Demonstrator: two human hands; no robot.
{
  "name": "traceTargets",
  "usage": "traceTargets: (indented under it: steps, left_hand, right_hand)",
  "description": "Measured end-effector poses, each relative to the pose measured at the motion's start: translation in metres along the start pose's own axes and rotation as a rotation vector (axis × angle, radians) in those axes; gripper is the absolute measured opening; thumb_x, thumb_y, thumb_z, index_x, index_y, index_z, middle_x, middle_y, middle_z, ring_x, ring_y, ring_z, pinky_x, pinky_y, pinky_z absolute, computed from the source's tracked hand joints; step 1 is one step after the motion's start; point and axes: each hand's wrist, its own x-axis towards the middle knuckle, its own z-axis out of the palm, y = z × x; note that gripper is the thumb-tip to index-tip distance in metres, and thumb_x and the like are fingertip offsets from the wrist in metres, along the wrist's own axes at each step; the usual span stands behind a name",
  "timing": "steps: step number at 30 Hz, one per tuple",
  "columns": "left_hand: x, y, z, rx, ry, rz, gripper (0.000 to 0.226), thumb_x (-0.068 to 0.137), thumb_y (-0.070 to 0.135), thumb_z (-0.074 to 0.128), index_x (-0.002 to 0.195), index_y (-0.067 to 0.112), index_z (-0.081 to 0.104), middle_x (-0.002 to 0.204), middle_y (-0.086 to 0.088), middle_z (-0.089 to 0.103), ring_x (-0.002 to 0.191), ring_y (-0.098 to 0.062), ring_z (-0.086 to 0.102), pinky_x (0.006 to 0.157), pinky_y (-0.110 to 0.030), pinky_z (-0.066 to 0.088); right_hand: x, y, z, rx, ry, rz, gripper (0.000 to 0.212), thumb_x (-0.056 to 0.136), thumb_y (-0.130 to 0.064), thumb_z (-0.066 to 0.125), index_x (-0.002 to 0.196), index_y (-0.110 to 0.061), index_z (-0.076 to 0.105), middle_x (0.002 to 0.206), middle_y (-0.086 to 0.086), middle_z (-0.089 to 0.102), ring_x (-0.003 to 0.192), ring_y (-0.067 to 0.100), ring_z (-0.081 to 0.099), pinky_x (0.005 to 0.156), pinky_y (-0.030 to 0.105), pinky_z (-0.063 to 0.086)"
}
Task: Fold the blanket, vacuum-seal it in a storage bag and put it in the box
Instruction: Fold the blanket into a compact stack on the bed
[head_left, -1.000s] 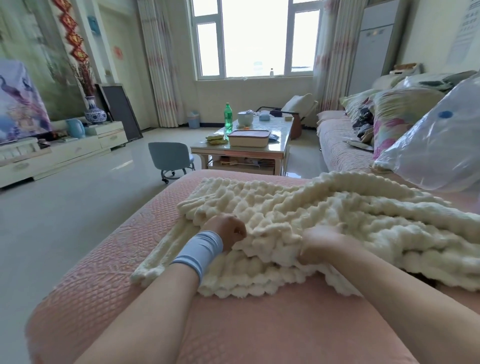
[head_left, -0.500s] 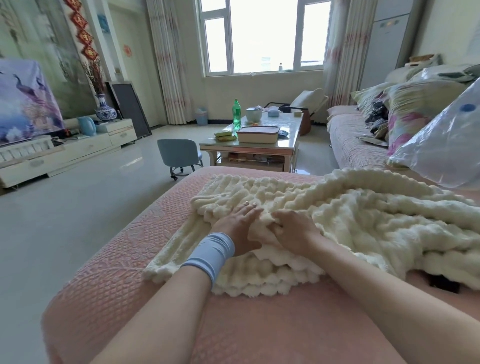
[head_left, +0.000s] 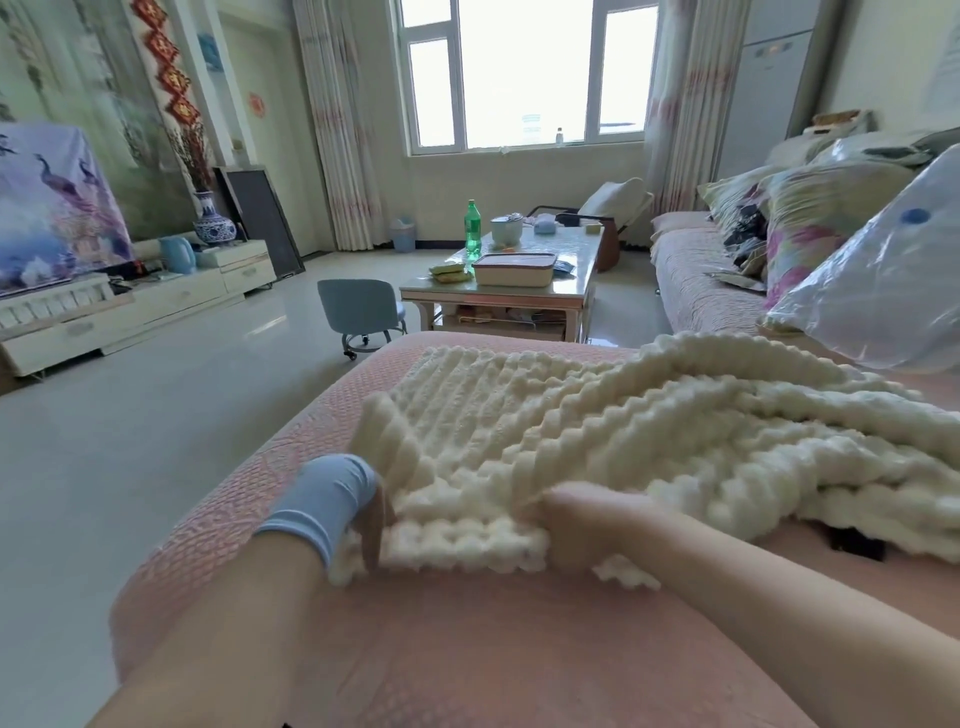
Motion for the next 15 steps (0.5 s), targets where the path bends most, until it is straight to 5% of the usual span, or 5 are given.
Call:
traceTargets:
  steps: [2,5,7,10,15]
  left_hand:
    - [-0.006,0.02,-0.009,-0.069,-0.123,0.011,0.072,0.087,0.037,0.069,0.149,0.02,0.036,0.146,-0.006,0.048,0.131,-0.023,0.049,0.109,-0.037,0.039]
    - [-0.014,0.041,-0.036,-0.143,0.288,0.074,0.057,0.084,0.043,0.07,0.131,0.014,0.058,0.128,-0.005,0.062,0.114,-0.023,0.06,0.098,-0.036,0.049]
    - [-0.017,0.079,-0.057,-0.25,0.556,0.227,0.041,0.085,0.04,0.069,0.118,0.015,0.066,0.116,-0.004,0.066,0.1,-0.023,0.062,0.087,-0.033,0.053]
    - [-0.022,0.149,-0.073,-0.371,0.686,0.505,0.032,0.085,0.038,0.068,0.112,0.022,0.065,0.116,0.0,0.064,0.102,-0.022,0.06,0.092,-0.035,0.051]
    - [-0.01,0.277,-0.078,-0.206,0.706,0.729,0.059,0.079,0.057,0.067,0.13,0.032,0.051,0.133,0.005,0.049,0.119,-0.023,0.051,0.099,-0.04,0.047]
  right_hand:
    - [-0.01,0.014,0.01,0.177,-0.114,0.003,0.062,0.081,-0.031,0.066,0.14,-0.041,0.052,0.133,-0.01,0.062,0.113,0.016,0.061,0.093,0.024,0.049]
    - [-0.012,0.039,-0.008,0.604,-0.06,-0.015,0.056,0.086,-0.029,0.072,0.14,-0.035,0.056,0.138,-0.012,0.059,0.119,0.007,0.058,0.104,0.025,0.046]
    - [-0.02,0.07,-0.019,0.784,0.142,0.043,0.042,0.09,-0.023,0.069,0.131,-0.029,0.064,0.133,-0.007,0.064,0.115,0.008,0.061,0.102,0.026,0.048]
    - [-0.035,0.122,-0.019,0.473,0.385,0.283,0.037,0.089,-0.025,0.058,0.124,-0.033,0.065,0.125,-0.008,0.066,0.112,0.012,0.062,0.096,0.03,0.051]
    - [-0.084,0.226,0.019,0.059,0.082,0.759,0.063,0.084,-0.033,0.054,0.144,-0.025,0.037,0.152,0.014,0.026,0.142,0.034,0.028,0.112,0.045,0.035]
